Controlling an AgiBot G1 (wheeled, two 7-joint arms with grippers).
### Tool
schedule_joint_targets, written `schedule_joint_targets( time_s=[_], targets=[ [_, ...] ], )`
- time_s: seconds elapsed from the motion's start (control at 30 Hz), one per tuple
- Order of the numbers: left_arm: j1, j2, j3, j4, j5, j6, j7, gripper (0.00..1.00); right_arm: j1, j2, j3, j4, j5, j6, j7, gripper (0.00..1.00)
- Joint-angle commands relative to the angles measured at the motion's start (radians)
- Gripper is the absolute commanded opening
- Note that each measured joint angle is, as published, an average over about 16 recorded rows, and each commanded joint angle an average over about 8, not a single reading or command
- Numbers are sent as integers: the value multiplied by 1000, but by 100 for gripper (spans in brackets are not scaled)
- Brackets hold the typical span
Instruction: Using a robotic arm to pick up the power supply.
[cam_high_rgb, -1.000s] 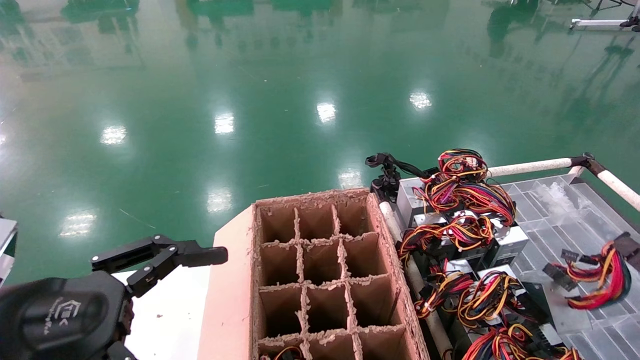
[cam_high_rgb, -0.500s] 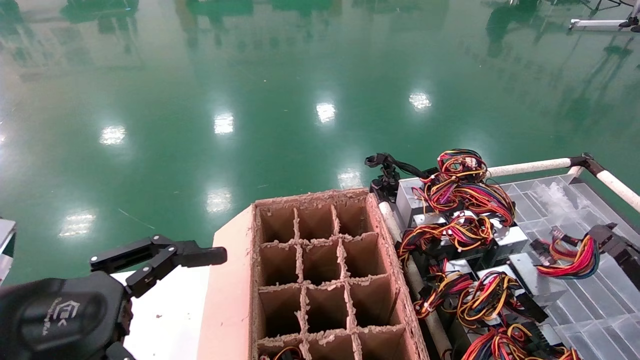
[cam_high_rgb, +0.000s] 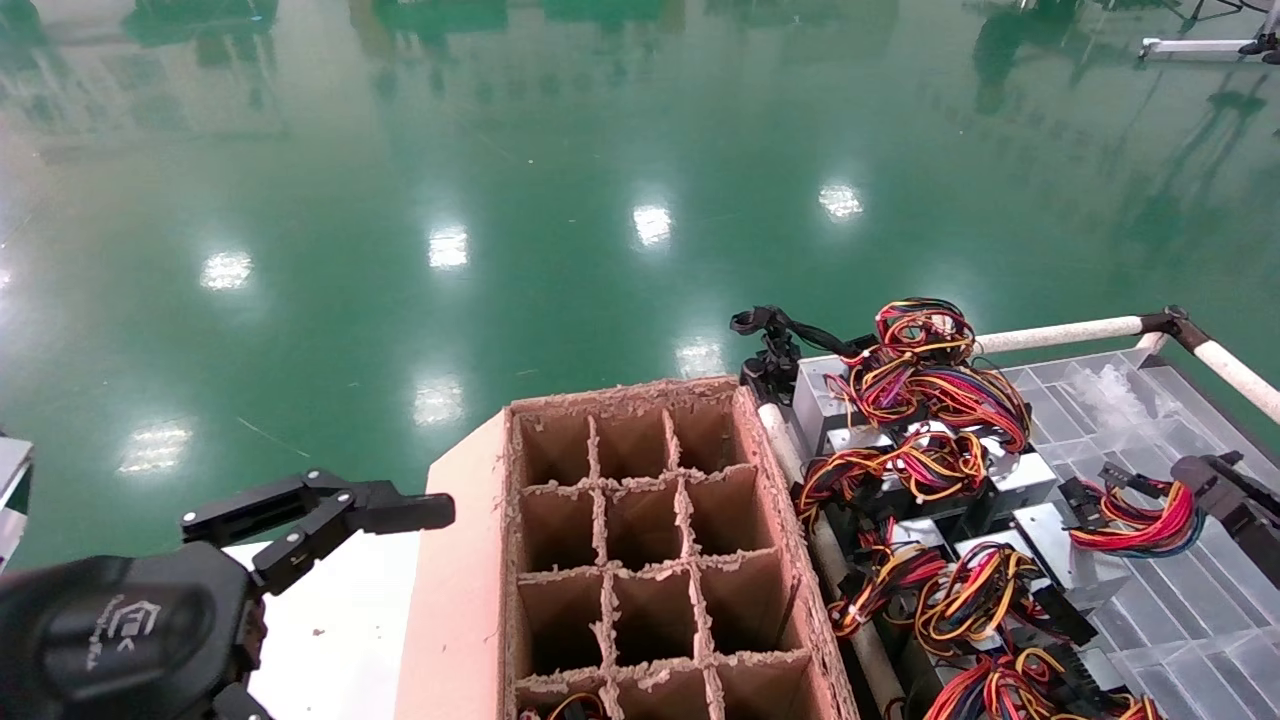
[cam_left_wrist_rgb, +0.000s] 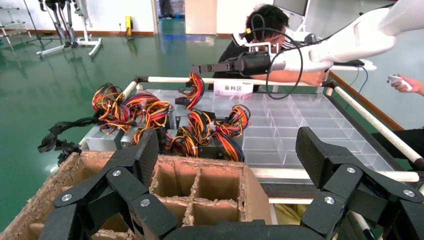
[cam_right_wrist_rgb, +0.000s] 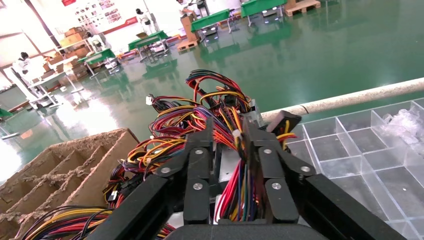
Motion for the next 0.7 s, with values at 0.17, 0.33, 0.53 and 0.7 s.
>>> schedule_joint_targets(
  time_s=[0.17,0.33,0.53,0.7],
  targets=[
    [0,0,0,0,0,0,0,100,1,0,0,-2,0,-3,0,100],
    [0,0,0,0,0,0,0,100,3,1,1,-2,0,-6,-2,100],
    [0,0,0,0,0,0,0,100,26,23,1,26,-3,-14,-8,100],
    [0,0,0,0,0,0,0,100,33,48,2,70,-2,-30,0,100]
  ],
)
